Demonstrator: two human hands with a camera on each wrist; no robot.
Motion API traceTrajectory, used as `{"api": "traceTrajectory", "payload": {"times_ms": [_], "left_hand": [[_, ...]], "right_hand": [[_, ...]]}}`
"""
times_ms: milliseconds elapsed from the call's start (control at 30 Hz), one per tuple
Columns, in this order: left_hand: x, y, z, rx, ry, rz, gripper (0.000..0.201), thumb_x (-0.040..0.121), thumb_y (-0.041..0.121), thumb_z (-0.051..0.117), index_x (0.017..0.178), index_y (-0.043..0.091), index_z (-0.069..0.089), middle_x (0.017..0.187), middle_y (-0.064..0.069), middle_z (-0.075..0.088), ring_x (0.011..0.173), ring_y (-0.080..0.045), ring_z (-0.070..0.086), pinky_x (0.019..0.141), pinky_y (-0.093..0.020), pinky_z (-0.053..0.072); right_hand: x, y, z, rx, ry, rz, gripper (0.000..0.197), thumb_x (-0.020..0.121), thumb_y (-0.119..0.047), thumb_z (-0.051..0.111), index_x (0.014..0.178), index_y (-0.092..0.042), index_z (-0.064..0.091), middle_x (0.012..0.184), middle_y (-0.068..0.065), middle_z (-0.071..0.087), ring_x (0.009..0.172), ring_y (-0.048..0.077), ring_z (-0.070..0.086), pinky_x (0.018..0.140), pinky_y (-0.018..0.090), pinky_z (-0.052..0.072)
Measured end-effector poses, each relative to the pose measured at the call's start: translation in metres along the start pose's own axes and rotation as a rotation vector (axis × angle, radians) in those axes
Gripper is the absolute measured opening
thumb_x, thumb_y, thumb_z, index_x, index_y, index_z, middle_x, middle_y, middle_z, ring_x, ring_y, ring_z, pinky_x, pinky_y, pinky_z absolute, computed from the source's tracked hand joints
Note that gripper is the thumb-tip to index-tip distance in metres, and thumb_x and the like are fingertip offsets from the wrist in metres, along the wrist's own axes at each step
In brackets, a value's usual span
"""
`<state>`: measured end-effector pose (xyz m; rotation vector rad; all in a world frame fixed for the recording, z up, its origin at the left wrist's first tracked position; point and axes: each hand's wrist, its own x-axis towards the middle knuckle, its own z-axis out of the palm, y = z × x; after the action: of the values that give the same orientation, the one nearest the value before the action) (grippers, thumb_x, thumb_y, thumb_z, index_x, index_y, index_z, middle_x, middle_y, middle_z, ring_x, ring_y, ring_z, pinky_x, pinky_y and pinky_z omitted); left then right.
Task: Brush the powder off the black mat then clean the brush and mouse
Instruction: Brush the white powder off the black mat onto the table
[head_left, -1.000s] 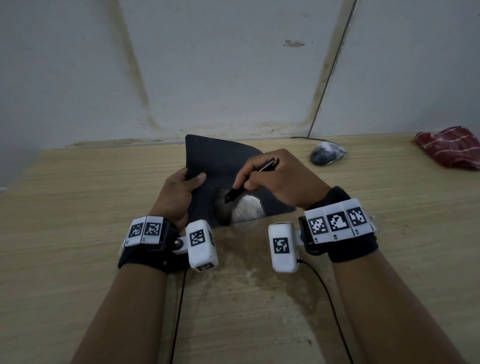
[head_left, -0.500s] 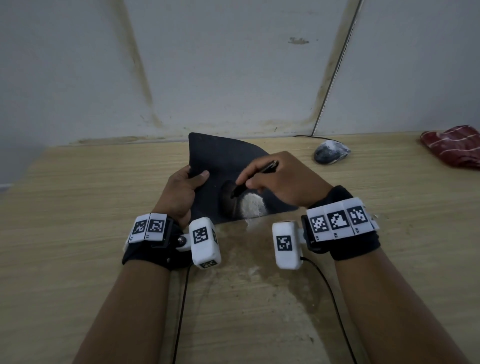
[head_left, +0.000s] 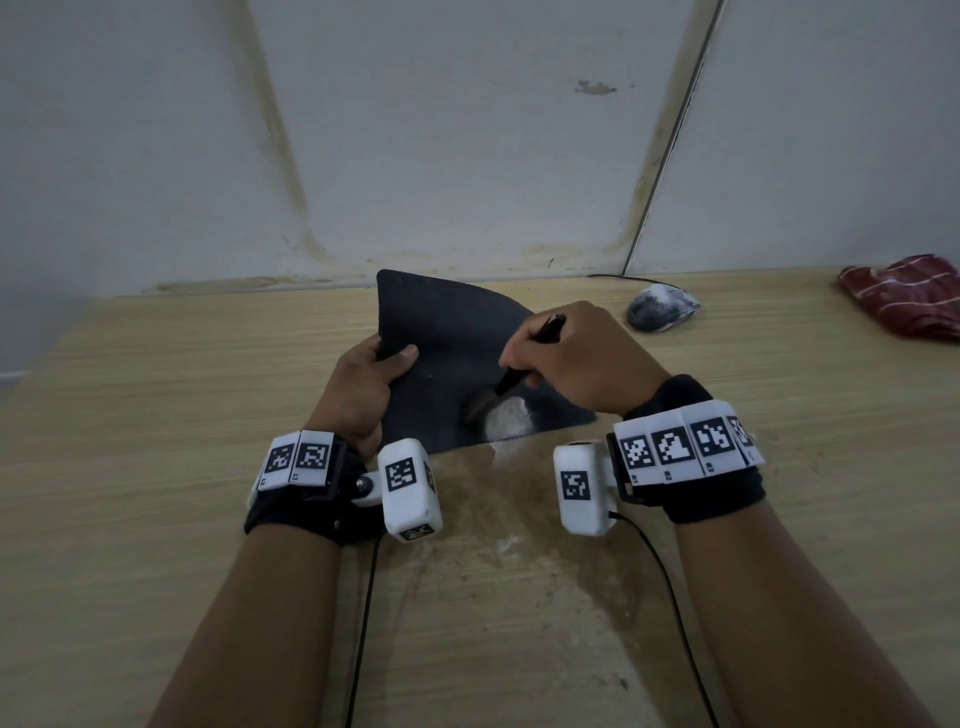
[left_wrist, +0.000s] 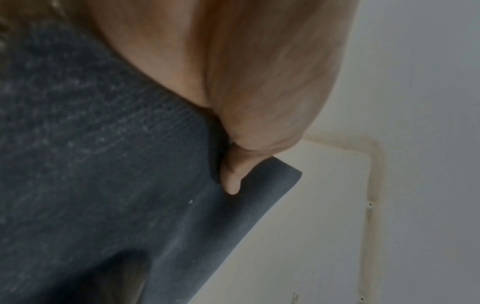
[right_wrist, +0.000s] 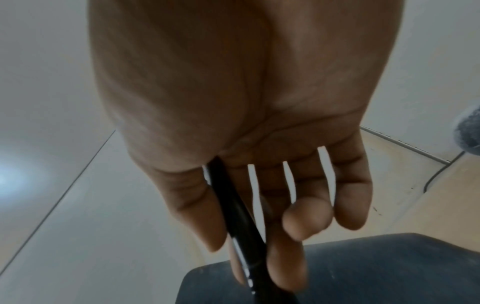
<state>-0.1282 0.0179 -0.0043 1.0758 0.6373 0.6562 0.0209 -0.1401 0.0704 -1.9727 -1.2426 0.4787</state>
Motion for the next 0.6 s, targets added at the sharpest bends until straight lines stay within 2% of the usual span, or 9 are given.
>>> {"api": "traceTrajectory", "payload": {"times_ms": [67, 200, 233, 333, 367, 433, 500, 533, 600], "left_hand": [[-0.001, 0.001, 0.0, -0.001, -0.002, 0.0, 0.019, 0.098, 0.003, 0.051, 0.11, 0.007, 0.065, 0.101, -0.014, 0.075, 0.09, -0.032, 0.072, 0.077, -0.048, 0.061], [-0.002, 0.002, 0.001, -0.009, -0.009, 0.012, 0.02, 0.098, 0.003, 0.051, 0.112, 0.006, 0.065, 0.097, -0.013, 0.076, 0.086, -0.029, 0.073, 0.075, -0.046, 0.062], [-0.002, 0.002, 0.001, -0.008, -0.011, 0.014, 0.02, 0.098, 0.003, 0.051, 0.112, 0.006, 0.065, 0.096, -0.012, 0.076, 0.085, -0.029, 0.074, 0.072, -0.045, 0.062], [-0.003, 0.002, 0.002, -0.001, -0.018, 0.018, 0.019, 0.099, 0.002, 0.05, 0.111, 0.006, 0.065, 0.093, -0.009, 0.077, 0.082, -0.026, 0.075, 0.067, -0.04, 0.062], [-0.002, 0.003, 0.002, 0.001, -0.019, 0.018, 0.019, 0.099, 0.002, 0.05, 0.11, 0.006, 0.065, 0.092, -0.009, 0.077, 0.082, -0.025, 0.075, 0.066, -0.039, 0.062], [-0.002, 0.003, 0.002, 0.0, -0.02, 0.017, 0.019, 0.099, 0.003, 0.05, 0.11, 0.007, 0.065, 0.094, -0.01, 0.077, 0.082, -0.026, 0.075, 0.066, -0.041, 0.062], [-0.001, 0.003, 0.003, -0.005, -0.023, 0.014, 0.019, 0.099, 0.002, 0.05, 0.109, 0.007, 0.065, 0.093, -0.01, 0.077, 0.083, -0.027, 0.074, 0.068, -0.042, 0.062], [-0.001, 0.003, 0.004, -0.005, -0.027, 0.014, 0.019, 0.099, 0.002, 0.05, 0.108, 0.007, 0.065, 0.092, -0.01, 0.077, 0.082, -0.026, 0.074, 0.068, -0.042, 0.062], [0.0, 0.002, 0.005, 0.0, -0.032, 0.014, 0.019, 0.099, 0.002, 0.05, 0.107, 0.007, 0.066, 0.092, -0.01, 0.077, 0.083, -0.026, 0.075, 0.069, -0.042, 0.062]], "right_hand": [[-0.001, -0.003, -0.005, 0.058, 0.052, -0.017, 0.019, 0.09, -0.019, 0.063, 0.078, -0.017, 0.078, 0.062, -0.001, 0.07, 0.054, 0.003, 0.059, 0.056, 0.013, 0.04], [0.0, -0.003, -0.007, 0.066, 0.207, -0.055, 0.017, 0.091, -0.023, 0.064, 0.083, -0.019, 0.078, 0.062, -0.01, 0.068, 0.059, 0.001, 0.059, 0.061, 0.014, 0.043], [0.001, -0.002, -0.005, 0.017, 0.201, -0.039, 0.018, 0.091, -0.024, 0.063, 0.083, -0.019, 0.079, 0.064, -0.01, 0.069, 0.062, 0.004, 0.061, 0.062, 0.018, 0.045], [-0.001, -0.001, -0.002, -0.102, 0.09, 0.03, 0.02, 0.09, -0.024, 0.062, 0.082, -0.014, 0.077, 0.068, 0.003, 0.072, 0.069, 0.021, 0.068, 0.065, 0.035, 0.052], [-0.001, -0.001, -0.003, -0.096, 0.068, 0.039, 0.02, 0.089, -0.023, 0.062, 0.081, -0.013, 0.077, 0.066, 0.003, 0.072, 0.067, 0.02, 0.069, 0.063, 0.034, 0.052], [-0.002, -0.003, -0.006, -0.039, 0.077, 0.027, 0.018, 0.089, -0.021, 0.063, 0.079, -0.015, 0.077, 0.06, 0.001, 0.069, 0.057, 0.011, 0.063, 0.056, 0.022, 0.047], [-0.002, -0.004, -0.011, 0.024, 0.162, -0.006, 0.019, 0.09, -0.021, 0.063, 0.078, -0.016, 0.077, 0.058, 0.001, 0.068, 0.051, 0.004, 0.057, 0.053, 0.015, 0.042], [-0.001, -0.003, -0.012, 0.036, 0.218, -0.019, 0.019, 0.09, -0.022, 0.063, 0.078, -0.017, 0.077, 0.059, 0.001, 0.069, 0.05, 0.003, 0.056, 0.053, 0.016, 0.042], [-0.001, -0.001, -0.012, -0.02, 0.276, -0.017, 0.021, 0.092, -0.025, 0.061, 0.079, -0.017, 0.077, 0.065, 0.004, 0.071, 0.058, 0.011, 0.062, 0.059, 0.028, 0.048]]}}
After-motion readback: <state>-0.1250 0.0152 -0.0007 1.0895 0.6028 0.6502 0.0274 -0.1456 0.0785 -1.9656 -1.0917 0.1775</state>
